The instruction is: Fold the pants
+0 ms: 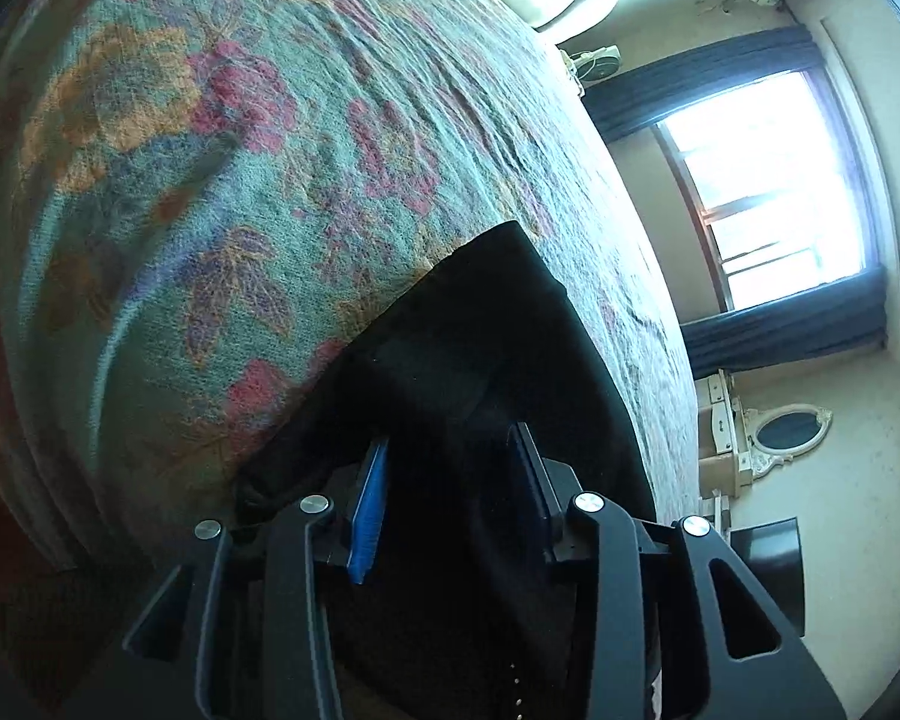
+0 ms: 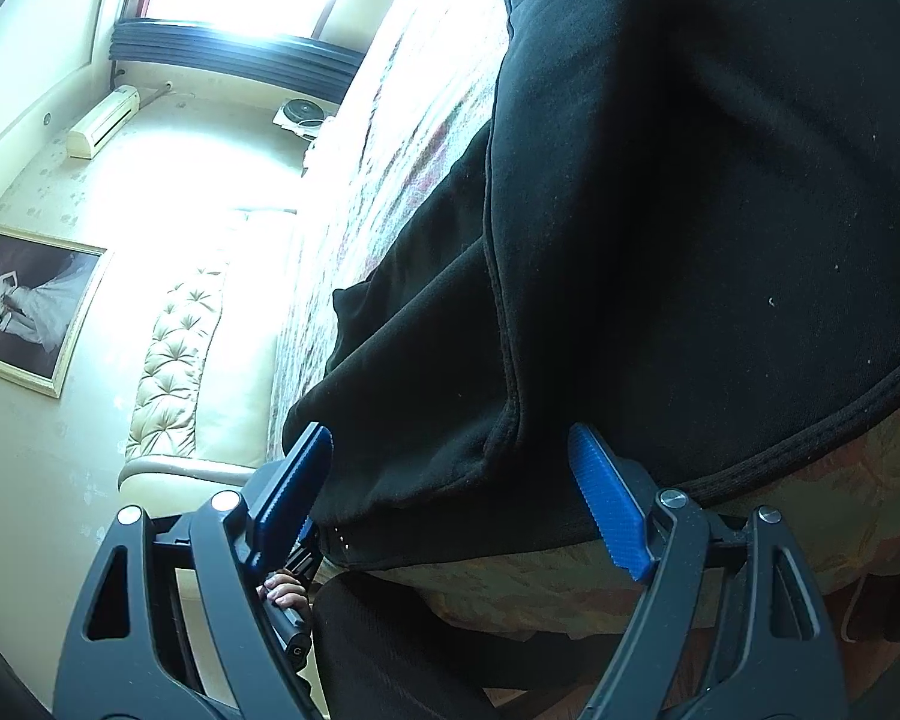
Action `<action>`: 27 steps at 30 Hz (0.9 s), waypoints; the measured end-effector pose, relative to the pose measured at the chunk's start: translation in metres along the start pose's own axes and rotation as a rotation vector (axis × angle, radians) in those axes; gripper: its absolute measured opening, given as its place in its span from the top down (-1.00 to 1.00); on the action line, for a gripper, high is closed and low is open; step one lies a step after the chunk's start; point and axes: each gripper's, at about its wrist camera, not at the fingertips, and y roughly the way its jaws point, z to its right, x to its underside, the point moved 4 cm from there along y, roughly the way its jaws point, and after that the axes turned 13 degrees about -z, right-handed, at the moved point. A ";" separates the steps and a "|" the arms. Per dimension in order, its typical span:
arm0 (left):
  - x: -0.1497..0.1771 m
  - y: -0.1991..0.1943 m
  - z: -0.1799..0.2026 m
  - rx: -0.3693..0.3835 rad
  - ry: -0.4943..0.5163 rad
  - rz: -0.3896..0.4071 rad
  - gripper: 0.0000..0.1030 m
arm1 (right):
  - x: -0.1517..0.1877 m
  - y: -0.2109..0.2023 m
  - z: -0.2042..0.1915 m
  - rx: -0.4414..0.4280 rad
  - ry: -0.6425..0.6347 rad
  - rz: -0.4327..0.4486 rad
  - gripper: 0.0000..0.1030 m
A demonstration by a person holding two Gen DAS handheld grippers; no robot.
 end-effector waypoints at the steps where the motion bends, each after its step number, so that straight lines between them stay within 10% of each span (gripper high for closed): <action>1: -0.001 0.001 -0.001 0.008 -0.018 -0.004 0.25 | -0.001 -0.001 0.000 0.005 0.003 0.012 -0.57; 7: -0.004 -0.001 -0.005 -0.028 -0.026 -0.010 0.60 | -0.011 0.006 -0.001 0.116 0.000 0.028 -0.37; 12: -0.005 0.000 -0.001 -0.047 -0.027 -0.008 0.61 | -0.025 0.011 -0.005 0.263 -0.088 0.021 0.76; 20: -0.006 -0.012 0.014 0.004 0.004 0.001 0.73 | -0.049 -0.033 -0.070 0.107 -0.290 0.210 0.77; 27: 0.016 -0.016 -0.001 -0.020 0.011 -0.043 0.73 | -0.017 -0.025 -0.003 0.132 -0.123 0.124 0.77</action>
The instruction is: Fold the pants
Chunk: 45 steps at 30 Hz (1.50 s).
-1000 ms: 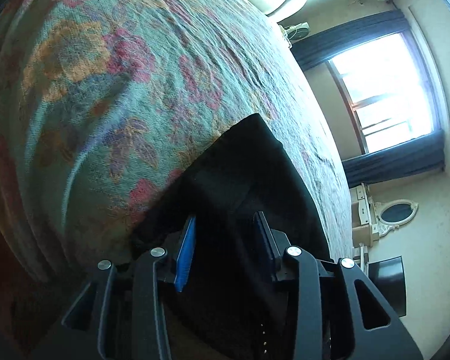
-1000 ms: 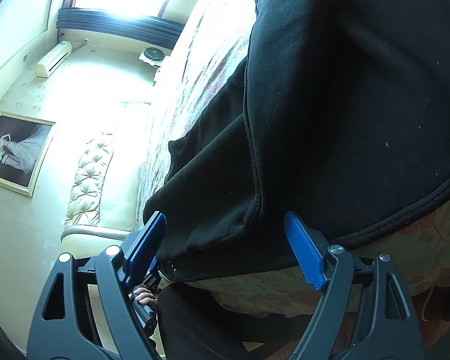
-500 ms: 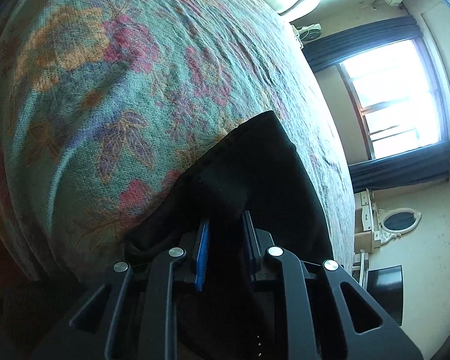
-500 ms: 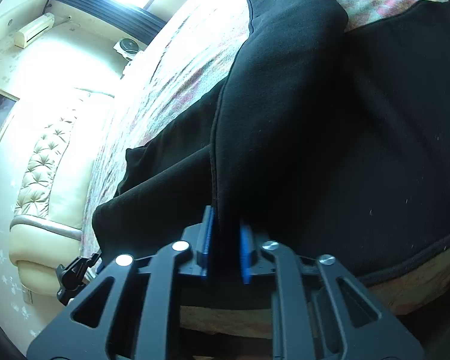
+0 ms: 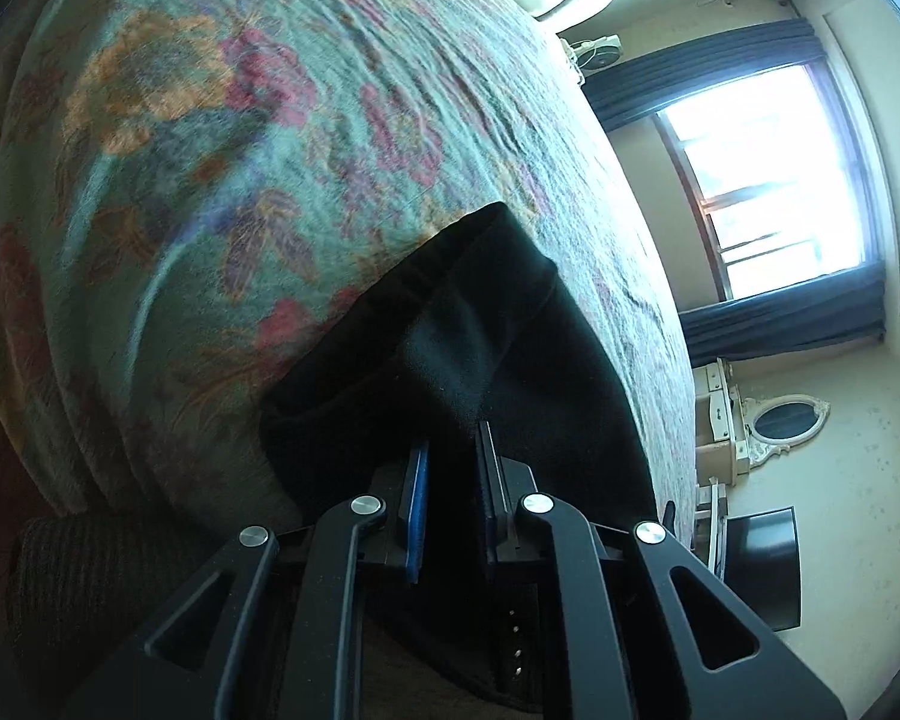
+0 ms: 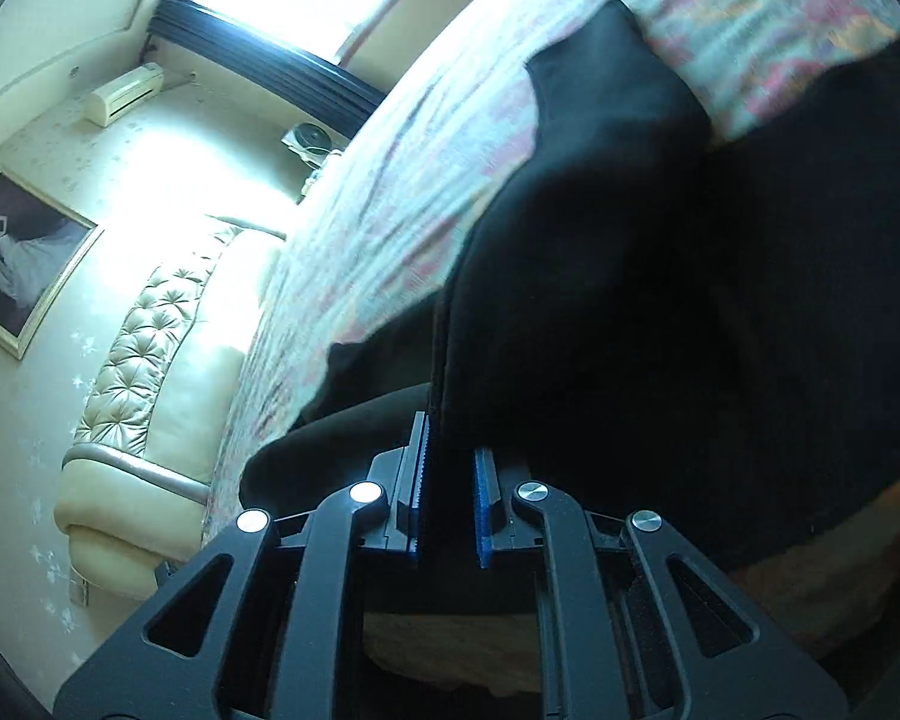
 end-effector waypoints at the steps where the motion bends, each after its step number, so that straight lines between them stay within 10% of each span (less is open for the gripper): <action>1: 0.003 0.000 -0.003 -0.002 -0.004 -0.006 0.73 | 0.003 0.004 0.007 -0.002 0.029 -0.008 0.77; 15: 0.006 -0.028 -0.015 0.026 -0.037 0.011 0.73 | 0.023 -0.004 0.013 -0.054 0.056 -0.045 0.77; 23: 0.015 -0.027 -0.014 -0.081 0.049 0.025 0.68 | 0.034 -0.007 0.033 -0.027 0.090 -0.079 0.59; 27: 0.023 -0.044 0.012 -0.176 0.206 0.100 0.52 | 0.018 -0.040 0.013 0.152 -0.023 0.016 0.08; 30: 0.030 -0.069 0.042 -0.237 0.334 0.241 -0.51 | -0.012 -0.069 -0.010 0.346 -0.133 0.114 -0.02; 33: 0.030 -0.076 0.078 -0.199 0.427 0.316 -0.68 | -0.059 -0.082 -0.037 0.445 -0.204 0.188 -0.34; 42: 0.029 0.057 0.107 -0.197 0.380 -0.052 -0.70 | -0.226 0.040 -0.066 0.693 -0.365 0.060 -0.47; 45: 0.037 0.075 0.098 -0.232 0.389 -0.051 -0.72 | -0.256 0.085 -0.054 0.846 -0.400 0.002 -0.32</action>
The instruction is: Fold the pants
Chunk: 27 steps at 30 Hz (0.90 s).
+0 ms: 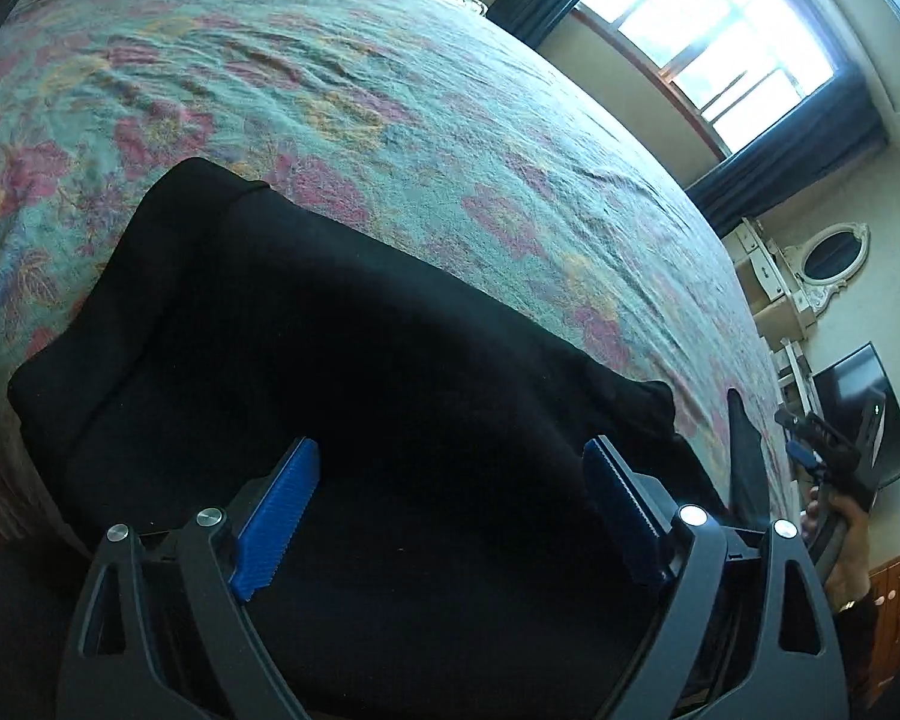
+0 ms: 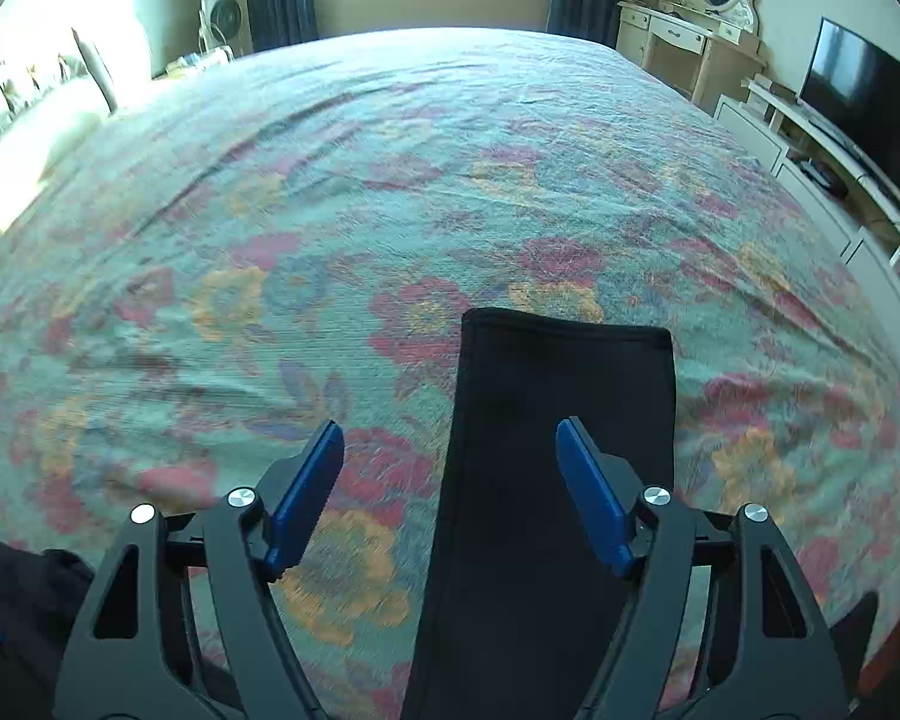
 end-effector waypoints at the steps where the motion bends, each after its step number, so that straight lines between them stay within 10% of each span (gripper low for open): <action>1: 0.003 0.002 0.002 -0.011 0.036 0.011 -0.76 | -0.008 0.013 -0.003 0.031 -0.017 -0.018 -0.30; 6: 0.014 0.009 0.012 -0.118 0.190 0.025 -0.77 | -0.020 0.064 0.001 0.136 -0.005 -0.133 -0.23; 12: 0.018 0.014 0.019 -0.189 0.255 0.045 -0.82 | -0.006 0.058 0.033 0.055 0.028 -0.107 0.85; 27: 0.016 0.013 0.023 -0.196 0.218 0.057 -0.84 | 0.156 -0.134 0.265 -0.288 0.404 0.287 0.88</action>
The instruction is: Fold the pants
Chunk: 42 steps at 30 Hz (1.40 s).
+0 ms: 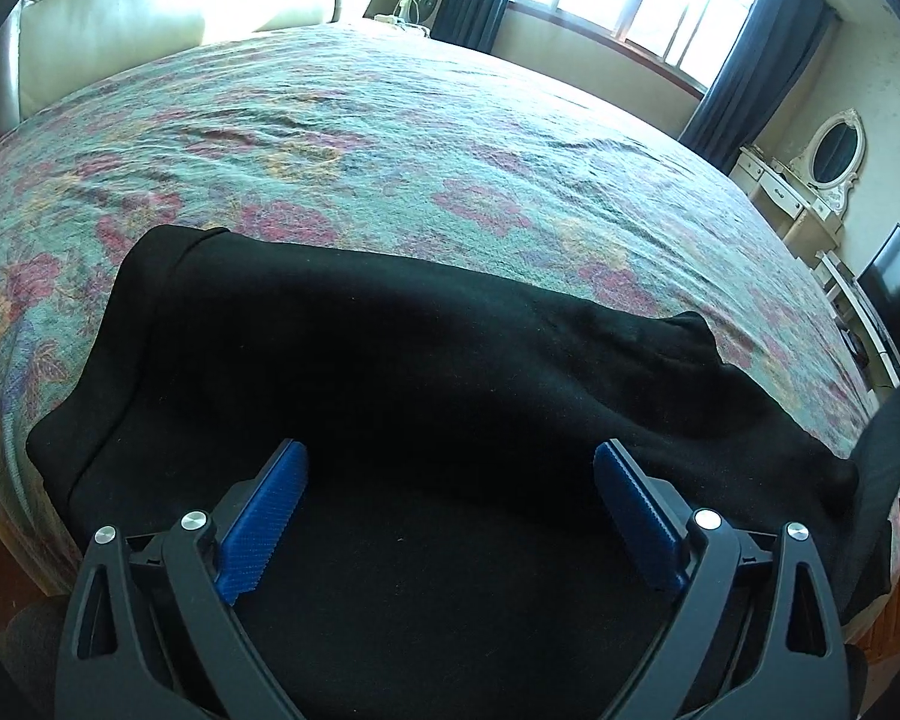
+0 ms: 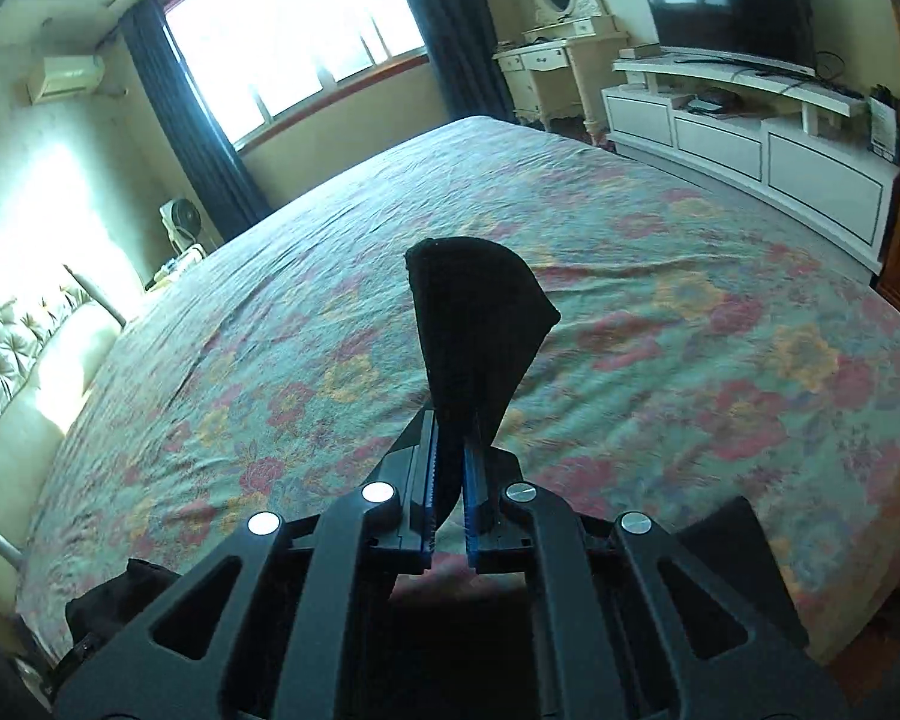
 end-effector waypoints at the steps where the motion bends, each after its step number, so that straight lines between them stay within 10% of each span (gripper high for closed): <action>1: 0.001 0.000 0.001 -0.005 0.000 0.001 -0.84 | 0.008 -0.010 0.016 -0.017 0.028 0.004 0.88; 10: 0.001 0.003 0.004 -0.054 0.005 0.007 -0.84 | 0.113 -0.001 0.125 -0.053 0.286 -0.142 0.88; 17: 0.001 0.003 0.004 -0.058 0.008 0.008 -0.84 | 0.133 -0.006 0.144 -0.161 0.432 -0.143 0.87; 25: 0.002 0.003 0.005 -0.061 0.024 0.013 -0.84 | 0.160 -0.005 0.176 -0.175 0.626 -0.107 0.00; 30: 0.002 0.003 0.005 -0.051 0.015 0.015 -0.84 | 0.152 0.013 0.181 -0.259 0.656 -0.074 -0.18; 32: 0.002 0.002 0.005 -0.046 0.011 0.015 -0.84 | 0.153 0.025 0.188 -0.288 0.679 -0.094 -0.13; 36: 0.002 0.003 0.006 -0.053 0.022 0.013 -0.84 | 0.145 0.020 0.185 -0.224 0.640 -0.088 0.84; 42: 0.002 0.002 0.004 -0.041 0.017 0.023 -0.84 | 0.108 -0.014 0.165 -0.202 0.426 -0.034 0.83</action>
